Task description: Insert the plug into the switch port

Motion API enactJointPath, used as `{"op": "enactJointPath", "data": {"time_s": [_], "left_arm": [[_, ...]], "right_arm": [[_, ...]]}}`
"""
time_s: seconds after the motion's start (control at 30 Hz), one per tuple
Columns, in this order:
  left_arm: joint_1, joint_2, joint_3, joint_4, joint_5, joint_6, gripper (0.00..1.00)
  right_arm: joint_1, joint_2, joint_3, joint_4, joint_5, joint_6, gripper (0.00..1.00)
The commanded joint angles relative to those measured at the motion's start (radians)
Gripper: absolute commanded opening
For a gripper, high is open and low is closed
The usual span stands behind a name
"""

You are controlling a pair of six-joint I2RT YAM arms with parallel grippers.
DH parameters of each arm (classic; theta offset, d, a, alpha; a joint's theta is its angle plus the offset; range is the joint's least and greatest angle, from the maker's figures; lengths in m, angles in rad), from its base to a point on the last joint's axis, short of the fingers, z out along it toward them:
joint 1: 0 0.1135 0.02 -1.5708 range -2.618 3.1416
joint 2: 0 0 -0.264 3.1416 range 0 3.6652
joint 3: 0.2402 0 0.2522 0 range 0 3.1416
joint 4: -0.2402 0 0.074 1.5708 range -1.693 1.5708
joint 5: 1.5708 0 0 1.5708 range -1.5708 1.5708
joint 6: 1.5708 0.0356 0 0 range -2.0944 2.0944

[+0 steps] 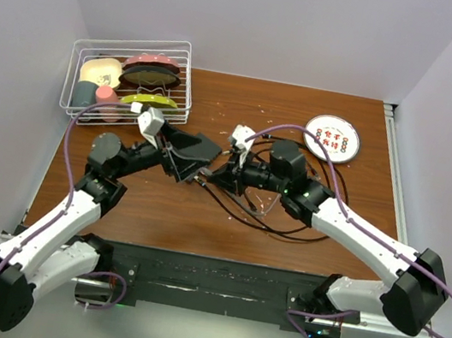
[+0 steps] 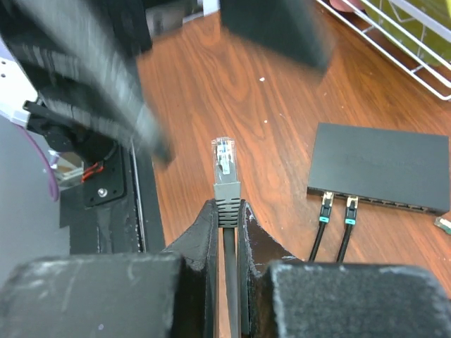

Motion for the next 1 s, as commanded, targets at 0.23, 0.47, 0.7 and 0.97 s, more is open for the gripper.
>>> {"op": "enactJointPath", "data": {"time_s": [0.23, 0.47, 0.7, 0.97], "left_arm": [[0.001, -0.127, 0.081, -0.300, -0.546, -0.016, 0.90], [0.002, -0.125, 0.073, -0.305, -0.572, 0.002, 0.91], [0.002, -0.105, 0.067, -0.290, -0.557, 0.019, 0.91], [0.002, -0.085, 0.073, -0.282, -0.537, 0.027, 0.91]], "right_arm": [[0.202, -0.030, 0.022, -0.078, 0.332, -0.169, 0.00], [0.216, -0.111, -0.042, -0.042, 0.300, -0.229, 0.00], [0.214, -0.136, -0.056, -0.049, 0.301, -0.250, 0.00], [0.216, -0.119, -0.050, -0.055, 0.352, -0.243, 0.00]]}}
